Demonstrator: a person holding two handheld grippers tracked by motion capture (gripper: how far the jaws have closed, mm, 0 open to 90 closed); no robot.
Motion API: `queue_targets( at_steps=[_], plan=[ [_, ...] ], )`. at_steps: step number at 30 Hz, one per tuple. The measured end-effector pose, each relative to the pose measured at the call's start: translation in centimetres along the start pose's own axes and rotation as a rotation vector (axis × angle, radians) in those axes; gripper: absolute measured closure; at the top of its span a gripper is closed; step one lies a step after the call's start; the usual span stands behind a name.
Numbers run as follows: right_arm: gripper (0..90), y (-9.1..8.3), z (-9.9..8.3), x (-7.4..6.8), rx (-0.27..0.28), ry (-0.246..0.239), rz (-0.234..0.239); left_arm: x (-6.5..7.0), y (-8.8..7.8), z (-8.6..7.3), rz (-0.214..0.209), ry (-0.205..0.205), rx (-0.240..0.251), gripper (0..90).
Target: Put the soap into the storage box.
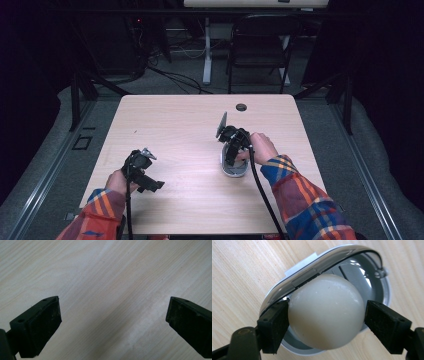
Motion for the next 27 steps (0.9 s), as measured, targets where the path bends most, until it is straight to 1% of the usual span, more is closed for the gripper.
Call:
queue_targets(
  at_steps=[2, 4, 7, 8, 9, 10, 11, 12, 13, 14, 18, 19, 20, 21, 22, 24, 26, 27],
  plan=[
    [16.8, -0.5, -0.2, 0.3, 0.003, -0.005, -0.010, 0.0, 0.0, 0.0, -0.004, 0.000, 0.001, 0.1],
    [16.6, -0.7, -0.3, 0.3, 0.006, -0.003, -0.002, 0.0, 0.0, 0.0, -0.004, 0.000, -0.002, 0.1],
    [14.0, -1.3, -0.5, 0.5, 0.032, 0.007, 0.009, 0.0, 0.0, 0.0, -0.004, 0.000, -0.001, 0.1],
    [11.8, -1.7, -0.7, 0.6, 0.046, 0.012, 0.016, 0.0, 0.0, 0.0, -0.002, 0.000, 0.001, 0.1],
    [11.8, -1.7, -0.7, 0.6, 0.046, 0.012, 0.016, 0.0, 0.0, 0.0, -0.001, 0.000, 0.004, 0.1],
    [9.5, -2.0, -0.9, 0.6, 0.049, 0.016, 0.020, 0.0, 0.0, 0.0, 0.001, 0.000, 0.002, 0.1],
    [7.3, -2.1, -1.0, 0.8, 0.059, 0.013, 0.018, 0.0, 0.0, 0.0, 0.001, 0.000, 0.002, 0.1],
    [5.8, -2.4, -1.1, 0.8, 0.072, 0.024, 0.027, 0.0, 0.0, 0.0, 0.001, 0.000, 0.002, 0.1],
    [3.9, -2.9, -1.4, 0.9, 0.097, 0.028, 0.043, 0.0, 0.0, 0.0, 0.001, 0.000, 0.001, 0.1],
    [3.3, -3.2, -1.5, 1.1, 0.102, 0.024, 0.041, 0.0, 0.0, 0.0, 0.000, 0.000, 0.004, 0.1],
    [1.8, -4.3, -2.4, 1.7, 0.133, 0.034, 0.032, 0.0, 0.0, 0.0, 0.002, 0.001, 0.000, 0.1],
    [1.8, -4.3, -2.4, 1.7, 0.133, 0.034, 0.032, 0.0, 0.0, 0.0, -0.003, 0.002, -0.003, 0.1],
    [1.8, -4.7, -2.9, 2.1, 0.149, 0.034, 0.028, 0.1, 0.0, 0.0, -0.003, 0.003, -0.003, 0.1],
    [1.8, -4.7, -2.9, 2.1, 0.149, 0.034, 0.028, 0.1, 0.0, 0.0, -0.002, 0.003, -0.004, 0.1],
    [1.8, -4.8, -3.2, 2.3, 0.159, 0.045, 0.024, 0.1, 0.0, 0.0, -0.002, 0.003, -0.004, 0.1],
    [1.8, -5.1, -3.9, 2.9, 0.152, 0.044, 0.012, 0.0, 0.0, 0.0, 0.002, 0.000, -0.001, 0.1],
    [1.5, -5.2, -4.7, 3.4, 0.154, 0.057, 0.004, 0.0, 0.0, 0.0, 0.002, -0.001, 0.000, 0.1],
    [1.4, -5.2, -5.5, 3.8, 0.159, 0.074, 0.007, 0.0, 0.0, 0.0, 0.002, -0.001, 0.000, 0.1]
  ],
)
Point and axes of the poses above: each handheld gripper's, and its own axes: y roughly forward along the jaws, z roughly out of its top, x roughly to its right, the point moved 10 cm from there along y, roughly forward along the jaws, and after that the axes turned 15 degrees about y, right-handed, at the moved point
